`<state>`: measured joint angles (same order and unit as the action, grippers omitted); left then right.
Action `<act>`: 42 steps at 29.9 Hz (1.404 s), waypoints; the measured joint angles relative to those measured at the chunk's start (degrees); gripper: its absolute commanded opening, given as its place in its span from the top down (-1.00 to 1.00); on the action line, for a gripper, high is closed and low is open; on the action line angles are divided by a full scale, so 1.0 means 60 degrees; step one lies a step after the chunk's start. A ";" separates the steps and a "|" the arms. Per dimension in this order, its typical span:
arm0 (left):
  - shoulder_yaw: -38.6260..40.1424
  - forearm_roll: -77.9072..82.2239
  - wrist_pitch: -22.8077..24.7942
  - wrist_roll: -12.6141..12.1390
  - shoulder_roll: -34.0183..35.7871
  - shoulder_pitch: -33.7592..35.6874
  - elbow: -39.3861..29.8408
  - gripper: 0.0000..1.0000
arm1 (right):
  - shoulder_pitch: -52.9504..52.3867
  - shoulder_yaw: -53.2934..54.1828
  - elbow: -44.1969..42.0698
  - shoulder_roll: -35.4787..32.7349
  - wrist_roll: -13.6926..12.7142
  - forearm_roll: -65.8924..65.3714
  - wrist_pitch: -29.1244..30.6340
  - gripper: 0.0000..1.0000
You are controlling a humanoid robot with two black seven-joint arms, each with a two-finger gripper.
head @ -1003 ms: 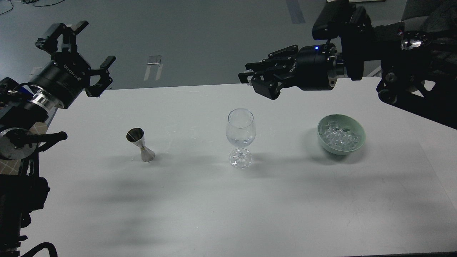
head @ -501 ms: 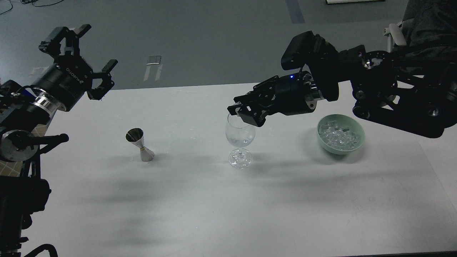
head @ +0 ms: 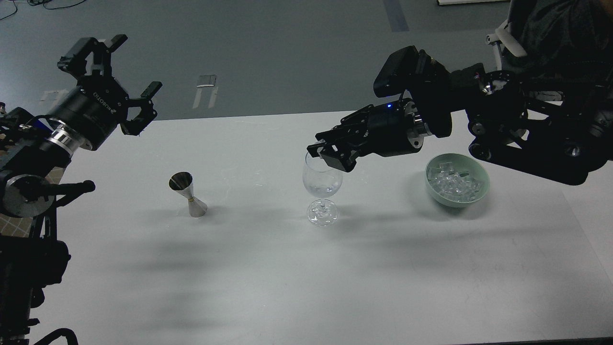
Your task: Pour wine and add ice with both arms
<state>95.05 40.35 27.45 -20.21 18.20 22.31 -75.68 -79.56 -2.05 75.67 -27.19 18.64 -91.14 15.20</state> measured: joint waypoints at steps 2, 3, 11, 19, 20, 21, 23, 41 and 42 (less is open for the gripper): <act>-0.0006 0.0000 -0.0004 0.0000 0.0000 0.0002 0.0000 -0.94 | 0.0000 -0.0036 -0.0002 -0.0005 0.0000 0.0000 0.0001 0.76; -0.0007 0.0000 -0.0004 0.0000 0.0000 0.0002 0.0000 -0.94 | 0.0000 -0.0047 -0.0003 -0.0005 0.0000 0.0000 0.0001 0.76; -0.0008 -0.0001 0.0022 0.0000 0.0023 0.0018 0.0000 -0.94 | 0.0000 -0.0068 -0.0109 -0.0009 -0.0086 0.0000 0.0000 0.37; -0.0008 -0.0003 0.0024 0.0000 0.0069 0.0044 0.0000 -0.94 | 0.0002 -0.0067 -0.0115 -0.0022 -0.0105 0.0089 -0.0028 0.27; -0.0008 -0.0003 0.0024 0.0000 0.0070 0.0046 0.0000 -0.94 | 0.0002 -0.0065 -0.0111 -0.0022 -0.0106 0.0169 -0.0027 0.27; -0.0008 -0.0003 0.0024 0.0000 0.0070 0.0046 0.0000 -0.94 | 0.0002 -0.0063 -0.0107 -0.0022 -0.0112 0.0255 -0.0027 0.27; -0.0008 -0.0003 0.0024 0.0000 0.0086 0.0050 0.0000 -0.94 | 0.0000 -0.0057 -0.0103 -0.0022 -0.0128 0.0393 -0.0027 0.25; -0.0008 -0.0018 -0.0020 0.0000 0.0186 0.0124 0.0024 -0.94 | -0.0635 0.0475 -0.1318 -0.0111 -0.0448 0.2870 -0.0091 -0.48; -0.0007 -0.0025 -0.0020 0.0000 0.0186 0.0153 0.0057 -0.94 | -0.0637 0.0709 -0.1711 -0.0105 -0.0498 0.3545 -0.0091 -0.63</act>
<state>95.01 40.21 27.33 -20.21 19.31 23.22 -75.34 -83.38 2.21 65.40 -27.82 15.65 -69.87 14.65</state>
